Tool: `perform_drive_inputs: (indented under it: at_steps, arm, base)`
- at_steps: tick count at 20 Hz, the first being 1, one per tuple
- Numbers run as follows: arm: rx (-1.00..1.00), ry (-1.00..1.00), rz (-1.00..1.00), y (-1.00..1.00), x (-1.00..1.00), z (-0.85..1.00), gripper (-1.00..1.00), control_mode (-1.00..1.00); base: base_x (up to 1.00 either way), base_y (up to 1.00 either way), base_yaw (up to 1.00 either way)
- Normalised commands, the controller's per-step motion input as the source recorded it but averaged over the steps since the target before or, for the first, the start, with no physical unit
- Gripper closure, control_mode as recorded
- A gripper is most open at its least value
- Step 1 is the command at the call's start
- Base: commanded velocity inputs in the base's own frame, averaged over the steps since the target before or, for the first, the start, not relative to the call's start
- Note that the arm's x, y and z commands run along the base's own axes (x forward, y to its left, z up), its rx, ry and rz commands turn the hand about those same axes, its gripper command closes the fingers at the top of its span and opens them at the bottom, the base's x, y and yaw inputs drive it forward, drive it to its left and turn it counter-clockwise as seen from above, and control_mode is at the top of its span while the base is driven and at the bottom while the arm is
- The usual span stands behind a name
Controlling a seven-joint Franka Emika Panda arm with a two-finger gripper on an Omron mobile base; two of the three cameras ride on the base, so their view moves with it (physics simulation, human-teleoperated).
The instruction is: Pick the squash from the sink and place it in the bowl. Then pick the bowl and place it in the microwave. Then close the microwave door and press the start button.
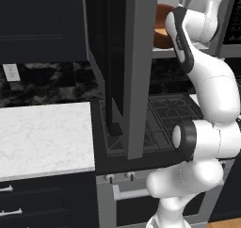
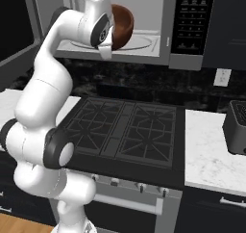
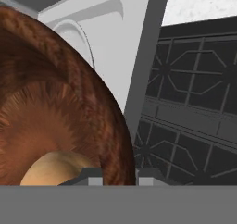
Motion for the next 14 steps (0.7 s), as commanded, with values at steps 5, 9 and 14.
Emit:
perform_drive_inputs:
  at_steps: [5,9,14]
  arm:
    - [0.00,0.00,0.00,0.03,0.59,0.03,1.00,-1.00]
    - [0.00,0.00,0.00,0.07,0.49,0.00,1.00,-1.00]
    - [0.00,0.00,0.00,0.11,0.44,0.00,1.00,-1.00]
  base:
    - [0.00,0.00,0.00]
    - [0.00,0.00,0.00]
    - [0.00,0.00,0.00]
